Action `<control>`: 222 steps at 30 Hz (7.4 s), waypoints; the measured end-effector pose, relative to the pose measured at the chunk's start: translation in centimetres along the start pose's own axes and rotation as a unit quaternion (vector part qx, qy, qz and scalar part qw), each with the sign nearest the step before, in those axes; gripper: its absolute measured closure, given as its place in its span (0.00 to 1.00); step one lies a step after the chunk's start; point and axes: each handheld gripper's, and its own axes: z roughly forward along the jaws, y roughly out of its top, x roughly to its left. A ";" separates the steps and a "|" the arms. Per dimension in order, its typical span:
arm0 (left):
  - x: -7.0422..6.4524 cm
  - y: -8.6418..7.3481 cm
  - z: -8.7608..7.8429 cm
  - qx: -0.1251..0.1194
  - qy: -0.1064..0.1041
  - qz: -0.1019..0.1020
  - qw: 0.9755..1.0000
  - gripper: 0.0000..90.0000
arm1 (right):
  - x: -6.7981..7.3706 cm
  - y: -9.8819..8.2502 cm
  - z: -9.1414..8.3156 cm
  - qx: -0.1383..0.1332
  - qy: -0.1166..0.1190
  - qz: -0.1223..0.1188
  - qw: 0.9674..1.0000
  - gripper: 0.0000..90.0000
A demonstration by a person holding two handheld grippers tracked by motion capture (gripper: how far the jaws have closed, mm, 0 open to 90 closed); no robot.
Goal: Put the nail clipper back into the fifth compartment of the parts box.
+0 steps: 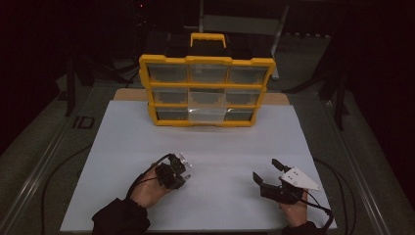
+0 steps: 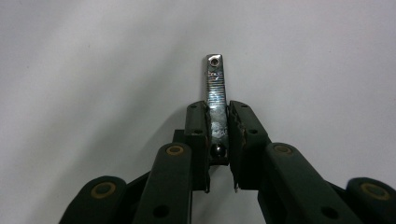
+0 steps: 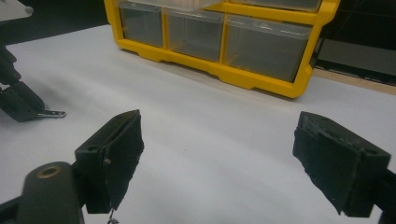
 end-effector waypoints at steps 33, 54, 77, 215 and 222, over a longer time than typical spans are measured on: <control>0.7 0.7 -2.6 -0.047 0.007 -0.007 0.999 0.89 | 0.0 0.0 0.0 -0.001 0.002 -0.002 1.000 0.18; 1.6 1.8 -5.3 -0.093 -0.016 -0.010 0.996 0.89 | 0.1 0.0 0.0 -0.004 0.003 -0.006 1.000 0.17; 3.2 3.0 -8.4 -0.122 -0.006 -0.013 0.992 0.89 | 0.0 -0.1 0.1 -0.002 0.005 -0.008 1.000 0.17; 10.4 14.9 -13.8 -0.125 0.030 0.003 0.992 0.82 | 0.0 -0.2 0.1 0.006 0.006 -0.023 1.000 0.18; 10.4 14.6 -14.1 -0.141 0.025 -0.007 0.990 0.68 | -0.1 -0.2 0.1 0.006 0.005 -0.023 1.000 0.18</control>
